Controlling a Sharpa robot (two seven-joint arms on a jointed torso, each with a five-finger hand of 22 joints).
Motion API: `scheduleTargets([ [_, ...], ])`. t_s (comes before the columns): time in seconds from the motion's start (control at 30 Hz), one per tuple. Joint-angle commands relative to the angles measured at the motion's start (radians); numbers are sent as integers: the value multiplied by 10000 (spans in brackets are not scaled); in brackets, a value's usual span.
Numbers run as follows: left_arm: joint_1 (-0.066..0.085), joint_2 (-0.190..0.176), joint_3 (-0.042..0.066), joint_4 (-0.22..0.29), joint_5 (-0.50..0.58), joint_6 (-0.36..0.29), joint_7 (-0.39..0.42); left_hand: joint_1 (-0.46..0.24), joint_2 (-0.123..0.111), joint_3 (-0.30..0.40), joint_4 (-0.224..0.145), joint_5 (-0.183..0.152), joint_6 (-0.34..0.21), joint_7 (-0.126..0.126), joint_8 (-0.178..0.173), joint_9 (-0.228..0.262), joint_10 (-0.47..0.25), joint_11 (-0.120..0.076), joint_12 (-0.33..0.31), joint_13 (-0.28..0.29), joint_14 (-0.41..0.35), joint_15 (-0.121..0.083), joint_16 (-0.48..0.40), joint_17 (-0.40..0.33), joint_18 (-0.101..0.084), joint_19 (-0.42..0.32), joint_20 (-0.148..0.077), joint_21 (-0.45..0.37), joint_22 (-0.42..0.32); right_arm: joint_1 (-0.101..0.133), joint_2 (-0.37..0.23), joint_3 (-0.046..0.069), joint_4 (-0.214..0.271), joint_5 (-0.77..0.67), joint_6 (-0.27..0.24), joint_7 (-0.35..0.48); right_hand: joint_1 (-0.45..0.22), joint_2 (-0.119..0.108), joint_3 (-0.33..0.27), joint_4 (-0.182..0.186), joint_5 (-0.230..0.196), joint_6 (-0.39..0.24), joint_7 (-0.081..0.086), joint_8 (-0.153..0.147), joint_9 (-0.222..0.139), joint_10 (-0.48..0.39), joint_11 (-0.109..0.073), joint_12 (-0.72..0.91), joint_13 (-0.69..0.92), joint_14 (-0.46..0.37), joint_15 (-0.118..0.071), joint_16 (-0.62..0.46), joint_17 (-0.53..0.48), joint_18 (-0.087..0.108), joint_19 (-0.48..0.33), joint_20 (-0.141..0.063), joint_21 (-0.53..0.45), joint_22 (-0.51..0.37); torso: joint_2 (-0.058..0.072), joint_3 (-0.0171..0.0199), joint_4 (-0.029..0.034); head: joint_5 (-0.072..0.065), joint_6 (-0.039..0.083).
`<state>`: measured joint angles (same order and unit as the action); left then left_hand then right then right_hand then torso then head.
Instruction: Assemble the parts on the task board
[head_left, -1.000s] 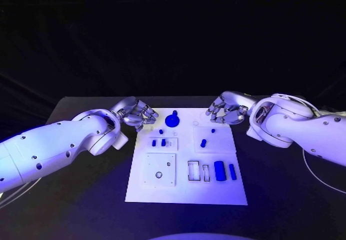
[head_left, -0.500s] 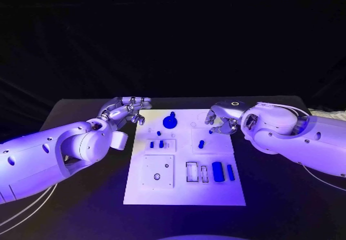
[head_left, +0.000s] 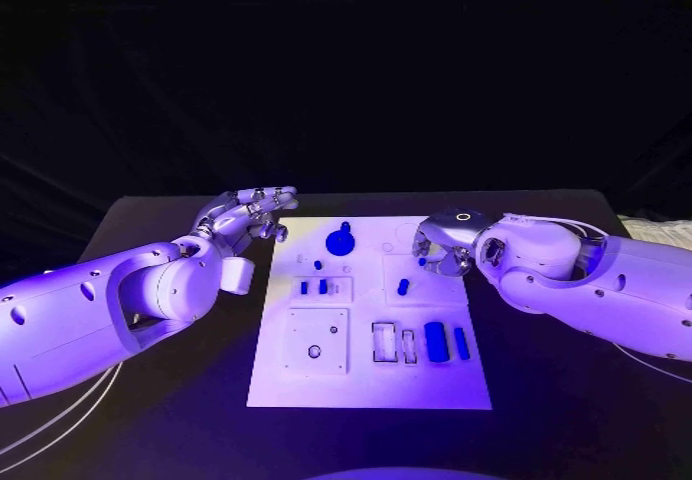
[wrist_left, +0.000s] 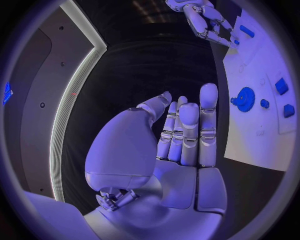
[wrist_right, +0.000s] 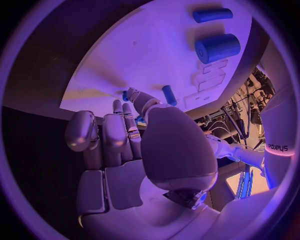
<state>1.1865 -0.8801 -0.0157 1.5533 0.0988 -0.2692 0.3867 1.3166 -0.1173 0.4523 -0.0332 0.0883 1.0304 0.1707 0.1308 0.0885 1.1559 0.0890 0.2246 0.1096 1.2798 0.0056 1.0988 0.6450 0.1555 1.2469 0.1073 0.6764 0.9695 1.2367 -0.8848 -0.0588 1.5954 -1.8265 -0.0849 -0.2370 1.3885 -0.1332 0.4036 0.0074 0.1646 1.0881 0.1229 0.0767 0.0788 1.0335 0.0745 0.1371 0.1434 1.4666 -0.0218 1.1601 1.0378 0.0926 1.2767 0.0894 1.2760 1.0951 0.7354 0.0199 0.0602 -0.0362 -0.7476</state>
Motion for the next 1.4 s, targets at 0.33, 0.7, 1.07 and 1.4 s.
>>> scheduleTargets([
  [0.33,-2,-8,5,15,198,236,151,34,93,-106,9,-26,-50,-56,54,-19,-98,8,64,26,-83,19,-80,-66,159,-85,17,-155,-95,-90,134,-2,-182,-80,349,82,121,154,418,19,-301,350,-19,-4,36,335,-32,25,-354,160,-55,-110,-26,124,-11,-80,-100,-19,-10,-1,4,3,-34],
  [0.7,-3,-12,5,14,195,222,75,145,141,-162,-31,-12,-67,-54,59,-31,-150,8,115,41,-105,18,-71,-87,165,-82,16,-229,-148,-161,266,-2,-339,210,409,206,124,406,704,-4,-476,824,-7,125,148,1165,-63,159,-565,223,80,56,166,79,156,52,46,211,-9,-5,0,16,-69],
  [1.07,-3,-16,5,12,165,224,34,195,159,-182,-52,-9,-68,-53,64,-35,-167,8,139,47,-113,17,-69,-104,169,-79,14,-260,-170,-191,254,1,-274,280,-511,52,247,600,935,-153,-651,930,30,119,213,1473,-81,57,-687,278,66,260,375,25,345,26,260,517,-12,-5,1,1,-79],
  [1.4,-3,-13,5,-20,158,232,-13,246,177,-196,-76,-5,-71,-49,67,-39,-184,9,160,52,-121,17,-67,-119,172,-78,13,-290,-192,-146,-48,58,136,374,-1185,-129,312,586,1100,-276,-678,920,57,83,227,1519,-67,-27,-733,287,71,319,427,0,412,19,351,645,-23,-10,-9,-20,-61],
])
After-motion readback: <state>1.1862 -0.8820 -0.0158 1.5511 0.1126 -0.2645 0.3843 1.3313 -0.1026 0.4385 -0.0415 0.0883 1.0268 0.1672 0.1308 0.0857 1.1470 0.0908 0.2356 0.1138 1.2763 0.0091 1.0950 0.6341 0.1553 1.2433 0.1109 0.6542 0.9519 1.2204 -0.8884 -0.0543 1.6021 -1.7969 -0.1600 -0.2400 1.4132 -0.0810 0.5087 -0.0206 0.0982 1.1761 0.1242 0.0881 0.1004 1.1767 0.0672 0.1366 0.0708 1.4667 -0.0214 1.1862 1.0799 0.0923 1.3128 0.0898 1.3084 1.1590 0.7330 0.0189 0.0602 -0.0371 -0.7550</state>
